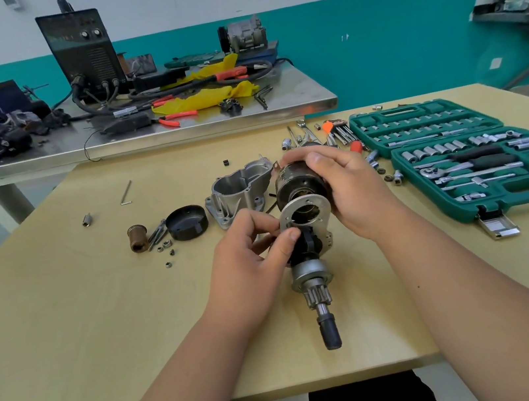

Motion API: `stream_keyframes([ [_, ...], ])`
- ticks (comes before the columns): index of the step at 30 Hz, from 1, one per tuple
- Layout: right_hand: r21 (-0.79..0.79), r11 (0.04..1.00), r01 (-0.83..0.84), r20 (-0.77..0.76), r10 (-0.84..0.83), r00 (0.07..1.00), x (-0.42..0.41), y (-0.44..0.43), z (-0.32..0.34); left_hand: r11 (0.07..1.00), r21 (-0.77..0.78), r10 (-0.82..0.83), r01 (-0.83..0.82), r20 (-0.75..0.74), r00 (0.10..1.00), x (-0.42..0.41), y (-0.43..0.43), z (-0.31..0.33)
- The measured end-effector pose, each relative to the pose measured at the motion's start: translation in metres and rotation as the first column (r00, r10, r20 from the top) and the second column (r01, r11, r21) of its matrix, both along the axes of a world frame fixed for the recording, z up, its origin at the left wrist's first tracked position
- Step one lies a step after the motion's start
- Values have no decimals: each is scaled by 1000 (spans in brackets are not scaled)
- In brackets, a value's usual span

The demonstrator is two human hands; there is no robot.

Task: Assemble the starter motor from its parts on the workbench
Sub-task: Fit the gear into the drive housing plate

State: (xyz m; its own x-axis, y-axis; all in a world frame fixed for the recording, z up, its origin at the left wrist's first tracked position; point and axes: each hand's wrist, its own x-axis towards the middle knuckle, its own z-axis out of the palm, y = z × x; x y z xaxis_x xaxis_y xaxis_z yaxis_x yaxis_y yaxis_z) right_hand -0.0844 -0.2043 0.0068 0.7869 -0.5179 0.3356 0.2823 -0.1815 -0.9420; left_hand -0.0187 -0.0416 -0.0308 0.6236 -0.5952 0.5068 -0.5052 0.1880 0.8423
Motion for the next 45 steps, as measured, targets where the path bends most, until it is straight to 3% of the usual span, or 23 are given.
stream_keyframes([
  [9,-33,999,-31,115,35,993,-2,6,3,998,1,-57,57,21,998,3,-1,-3],
  [23,-100,981,-168,94,178,980,-9,5,7,994,-24,-103,105,72,992,7,-2,-7],
  [29,-190,953,-235,36,246,969,-16,4,11,995,-26,-97,98,44,994,6,-2,-8],
  [38,-422,836,-350,-200,290,936,-24,-3,15,993,-34,-117,117,6,993,10,2,-5],
  [41,-401,843,-358,-189,306,933,-23,-4,13,991,-37,-130,130,1,992,10,3,-6],
  [45,-251,891,-379,-98,366,925,-20,-1,11,993,-21,-120,120,-11,993,8,3,-6],
])
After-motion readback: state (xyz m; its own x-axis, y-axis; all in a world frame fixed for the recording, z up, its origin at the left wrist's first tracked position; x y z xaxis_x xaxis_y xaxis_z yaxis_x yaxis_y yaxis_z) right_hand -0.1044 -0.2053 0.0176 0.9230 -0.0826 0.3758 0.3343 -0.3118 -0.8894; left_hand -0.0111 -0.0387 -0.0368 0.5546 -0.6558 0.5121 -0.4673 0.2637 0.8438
